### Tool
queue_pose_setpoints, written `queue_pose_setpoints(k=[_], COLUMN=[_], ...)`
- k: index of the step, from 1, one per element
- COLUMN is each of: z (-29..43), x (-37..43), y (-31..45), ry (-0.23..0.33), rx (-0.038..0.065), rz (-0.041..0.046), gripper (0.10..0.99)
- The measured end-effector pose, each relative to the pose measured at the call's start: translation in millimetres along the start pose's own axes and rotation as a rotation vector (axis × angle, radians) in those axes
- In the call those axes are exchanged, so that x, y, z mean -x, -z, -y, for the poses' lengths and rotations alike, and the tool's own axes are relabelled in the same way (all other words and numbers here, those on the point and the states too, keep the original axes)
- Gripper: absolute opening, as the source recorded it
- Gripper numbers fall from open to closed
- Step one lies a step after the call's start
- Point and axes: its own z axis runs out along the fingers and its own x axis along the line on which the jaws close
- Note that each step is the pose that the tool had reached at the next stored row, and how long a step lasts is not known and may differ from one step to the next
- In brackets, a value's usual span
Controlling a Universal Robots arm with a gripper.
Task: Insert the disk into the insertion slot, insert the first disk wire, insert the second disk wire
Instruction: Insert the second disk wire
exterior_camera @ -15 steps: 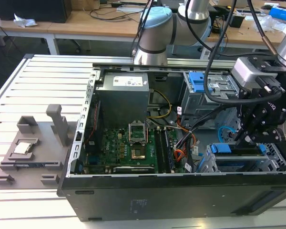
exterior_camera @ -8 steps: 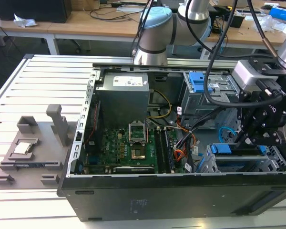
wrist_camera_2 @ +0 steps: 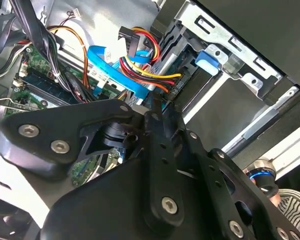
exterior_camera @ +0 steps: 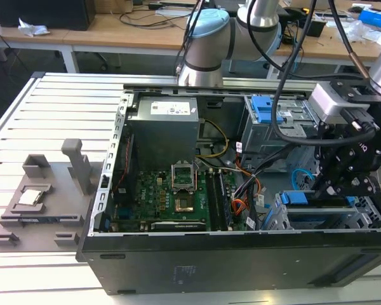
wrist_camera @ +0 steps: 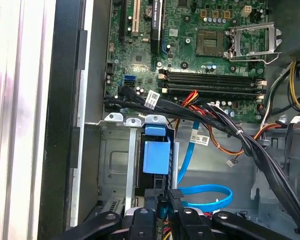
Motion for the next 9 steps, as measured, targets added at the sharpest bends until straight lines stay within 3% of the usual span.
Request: queue_pose_setpoints(k=[6, 7, 9], z=[-1.8, -2.1, -2.7], x=[1.9, 2.9, 4.4], y=[32.3, 38.9, 52.2], ry=[0.000, 0.000, 0.000], rx=[0.000, 0.000, 0.000], rz=[-0.0010, -0.0013, -0.0021], gripper=[0.239, 0.224, 0.106])
